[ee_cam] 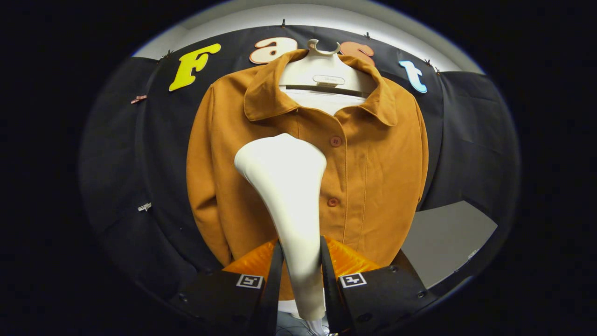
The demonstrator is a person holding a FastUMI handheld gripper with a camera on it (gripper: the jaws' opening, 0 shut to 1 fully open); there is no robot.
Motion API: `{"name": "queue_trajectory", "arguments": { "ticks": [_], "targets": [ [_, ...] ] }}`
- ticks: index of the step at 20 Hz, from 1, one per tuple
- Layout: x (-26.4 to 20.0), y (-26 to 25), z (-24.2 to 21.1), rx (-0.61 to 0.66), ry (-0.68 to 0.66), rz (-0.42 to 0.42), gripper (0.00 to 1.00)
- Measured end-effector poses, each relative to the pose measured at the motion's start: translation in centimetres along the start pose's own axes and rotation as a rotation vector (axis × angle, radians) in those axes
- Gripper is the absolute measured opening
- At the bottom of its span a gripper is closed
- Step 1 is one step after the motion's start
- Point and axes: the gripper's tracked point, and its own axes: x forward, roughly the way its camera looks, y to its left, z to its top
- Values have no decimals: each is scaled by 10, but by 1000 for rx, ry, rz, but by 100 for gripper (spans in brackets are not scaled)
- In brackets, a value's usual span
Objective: Iron the clothes twice with a garment steamer, once on the left side and once on the right side.
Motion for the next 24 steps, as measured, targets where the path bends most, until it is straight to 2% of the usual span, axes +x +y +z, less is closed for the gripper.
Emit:
{"name": "queue_trajectory", "arguments": {
  "ticks": [24],
  "targets": [
    [42,18,-72,-22,207,24,45]
  ]
}}
